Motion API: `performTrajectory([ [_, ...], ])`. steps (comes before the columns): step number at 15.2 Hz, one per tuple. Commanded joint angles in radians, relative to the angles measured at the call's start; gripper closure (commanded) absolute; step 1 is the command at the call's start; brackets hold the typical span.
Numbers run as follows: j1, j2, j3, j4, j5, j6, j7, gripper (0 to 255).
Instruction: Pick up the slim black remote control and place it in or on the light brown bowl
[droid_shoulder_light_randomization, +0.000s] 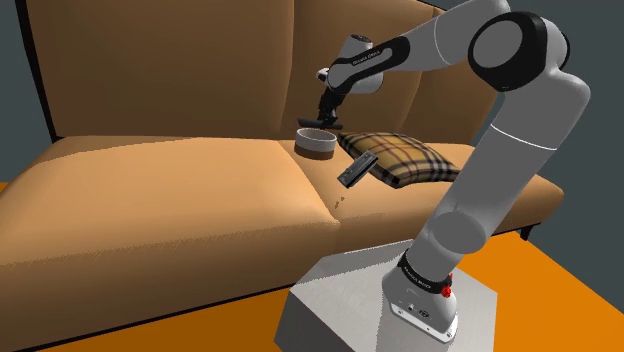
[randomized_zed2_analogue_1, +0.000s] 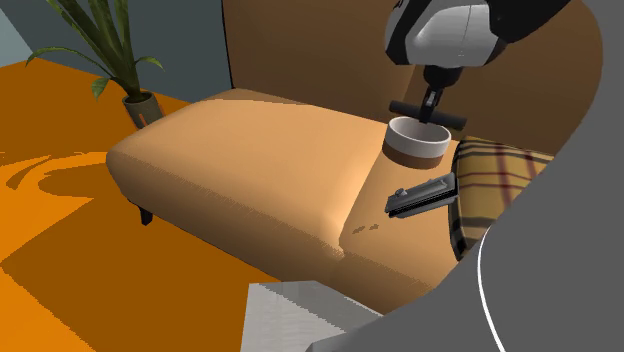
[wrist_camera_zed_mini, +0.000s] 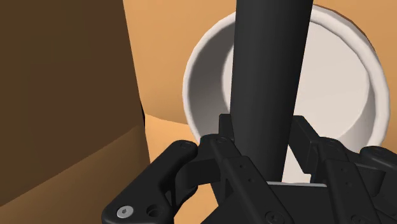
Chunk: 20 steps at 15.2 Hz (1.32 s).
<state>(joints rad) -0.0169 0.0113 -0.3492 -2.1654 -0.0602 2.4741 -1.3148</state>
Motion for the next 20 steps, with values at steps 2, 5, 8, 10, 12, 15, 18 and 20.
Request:
performTrajectory([
  [2,-0.001,0.016,0.000,-0.019,0.006,0.035,-0.003,255],
  [5,-0.001,0.016,0.000,-0.019,0.006,0.035,-0.003,255],
  [8,-0.001,0.016,0.000,-0.019,0.006,0.035,-0.003,255],
  [10,-0.001,0.016,0.000,-0.019,0.006,0.035,-0.003,0],
  [12,-0.001,0.016,0.000,-0.019,0.006,0.035,-0.003,0],
  [15,-0.001,0.016,0.000,-0.019,0.006,0.035,-0.003,0],
  [18,0.005,-0.067,0.004,-0.009,-0.033,-0.054,0.024,0],
  [20,0.005,-0.087,0.007,-0.004,-0.041,-0.078,0.030,0],
])
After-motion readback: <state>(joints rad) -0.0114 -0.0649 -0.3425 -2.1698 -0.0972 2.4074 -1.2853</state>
